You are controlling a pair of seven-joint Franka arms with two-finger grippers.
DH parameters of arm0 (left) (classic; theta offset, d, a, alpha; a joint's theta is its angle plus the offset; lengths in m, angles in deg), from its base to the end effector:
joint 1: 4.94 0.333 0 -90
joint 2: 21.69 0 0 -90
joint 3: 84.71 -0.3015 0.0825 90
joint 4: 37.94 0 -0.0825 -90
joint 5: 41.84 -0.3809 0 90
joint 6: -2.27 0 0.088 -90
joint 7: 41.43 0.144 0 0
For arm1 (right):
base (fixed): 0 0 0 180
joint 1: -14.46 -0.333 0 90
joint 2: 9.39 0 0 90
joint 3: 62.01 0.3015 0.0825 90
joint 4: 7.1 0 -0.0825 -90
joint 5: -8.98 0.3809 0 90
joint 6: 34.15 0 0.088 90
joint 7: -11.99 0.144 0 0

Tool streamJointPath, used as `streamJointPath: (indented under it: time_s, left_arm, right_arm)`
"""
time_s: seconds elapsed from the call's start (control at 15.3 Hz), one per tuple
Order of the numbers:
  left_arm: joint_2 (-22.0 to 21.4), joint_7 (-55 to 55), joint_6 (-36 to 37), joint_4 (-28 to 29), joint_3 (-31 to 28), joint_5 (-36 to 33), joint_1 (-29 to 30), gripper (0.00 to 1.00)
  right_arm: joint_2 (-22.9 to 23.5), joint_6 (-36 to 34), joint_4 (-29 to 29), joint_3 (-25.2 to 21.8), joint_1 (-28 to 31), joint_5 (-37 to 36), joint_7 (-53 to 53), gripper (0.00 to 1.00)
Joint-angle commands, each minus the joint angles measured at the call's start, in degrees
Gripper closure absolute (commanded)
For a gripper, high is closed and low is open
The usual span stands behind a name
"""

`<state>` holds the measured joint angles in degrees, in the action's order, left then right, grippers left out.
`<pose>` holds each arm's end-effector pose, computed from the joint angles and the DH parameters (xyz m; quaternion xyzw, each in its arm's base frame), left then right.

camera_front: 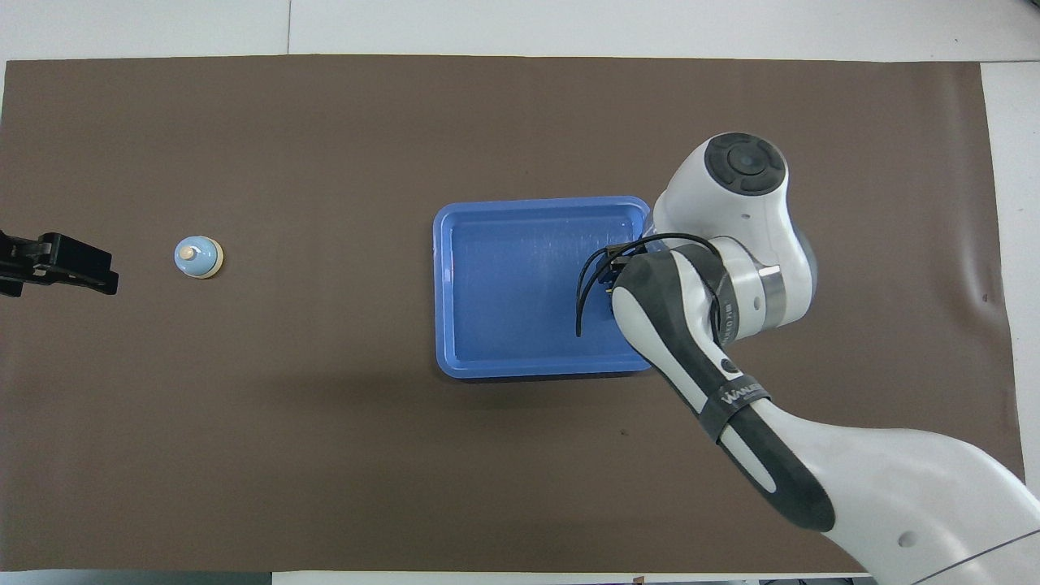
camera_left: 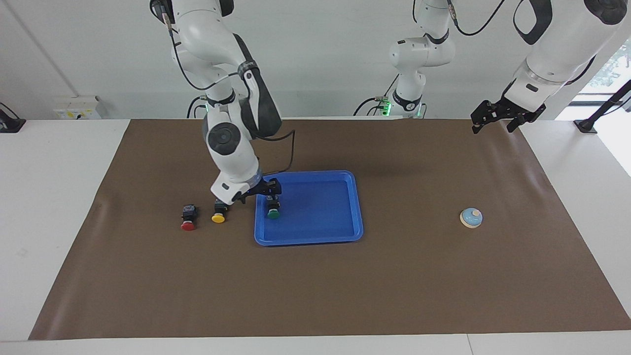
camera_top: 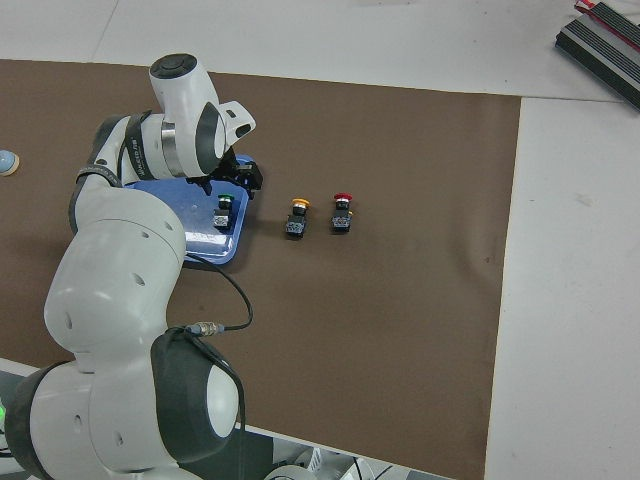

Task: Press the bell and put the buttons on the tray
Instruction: 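Move the right gripper back and grasp the red button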

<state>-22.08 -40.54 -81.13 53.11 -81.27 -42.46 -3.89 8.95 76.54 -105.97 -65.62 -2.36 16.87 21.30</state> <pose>0.5310 -0.0206 0.5592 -0.9976 0.0283 0.0632 0.0064 0.6010 0.1579 0.3403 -0.9970 -0.0071 0.0655 0.0409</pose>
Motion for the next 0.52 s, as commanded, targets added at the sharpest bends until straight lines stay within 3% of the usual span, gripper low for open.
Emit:
streamJointPath:
  time_s: [0.0, 0.13, 0.46]
  left_arm:
    - [-0.75, -0.28, 0.17, 0.45, -0.27, 0.7, 0.01, 0.0]
    - [-0.75, -0.28, 0.17, 0.36, -0.27, 0.7, 0.01, 0.0]
    - [-0.75, -0.28, 0.17, 0.36, -0.27, 0.7, 0.01, 0.0]
  right_arm:
    - [-1.82, -1.01, 0.08, 0.27, 7.56, -0.33, -4.81, 0.0]
    - [-2.43, -0.4, -2.1, 0.18, 10.56, -0.41, -9.38, 0.0]
    - [-5.68, 12.25, -14.05, 0.18, 15.75, -0.42, -21.26, 0.0]
